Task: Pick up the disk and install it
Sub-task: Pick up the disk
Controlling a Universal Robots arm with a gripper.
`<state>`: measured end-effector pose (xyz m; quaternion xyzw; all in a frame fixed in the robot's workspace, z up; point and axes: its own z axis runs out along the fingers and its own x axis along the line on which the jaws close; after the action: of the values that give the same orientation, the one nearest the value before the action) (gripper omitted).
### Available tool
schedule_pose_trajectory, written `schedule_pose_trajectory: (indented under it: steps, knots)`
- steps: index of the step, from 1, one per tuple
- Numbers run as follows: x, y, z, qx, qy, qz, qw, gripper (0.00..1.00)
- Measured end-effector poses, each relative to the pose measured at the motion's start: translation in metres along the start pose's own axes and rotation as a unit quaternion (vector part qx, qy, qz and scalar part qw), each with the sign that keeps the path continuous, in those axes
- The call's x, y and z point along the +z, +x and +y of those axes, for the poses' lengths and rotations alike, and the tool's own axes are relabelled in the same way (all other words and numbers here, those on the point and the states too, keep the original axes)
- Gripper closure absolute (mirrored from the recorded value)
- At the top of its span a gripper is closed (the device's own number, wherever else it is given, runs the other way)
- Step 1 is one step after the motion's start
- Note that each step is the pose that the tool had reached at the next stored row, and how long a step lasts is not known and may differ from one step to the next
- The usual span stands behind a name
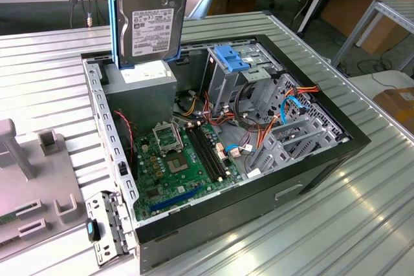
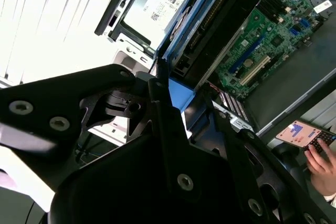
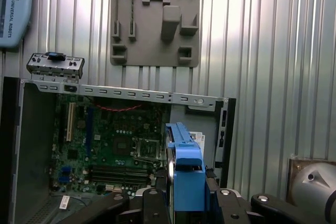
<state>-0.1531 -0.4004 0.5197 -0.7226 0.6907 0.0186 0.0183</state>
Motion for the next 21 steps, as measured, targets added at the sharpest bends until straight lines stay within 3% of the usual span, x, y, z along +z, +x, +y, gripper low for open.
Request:
schedule_pose_trajectory:
  steps: [13, 16, 19, 21]
  knots:
    - [-0.0002, 0.0028, 0.0001, 0.000, 0.0000, 0.0000, 1.0000, 0.64]
    - [-0.0005, 0.0085, 0.0002, 0.000, 0.0000, 0.0000, 1.0000, 0.64]
    - [-0.0010, 0.0189, 0.0003, 0.000, 0.0000, 0.0000, 1.0000, 0.64]
    - [-0.0011, 0.0210, 0.0004, 0.000, 0.0000, 0.0000, 1.0000, 0.64]
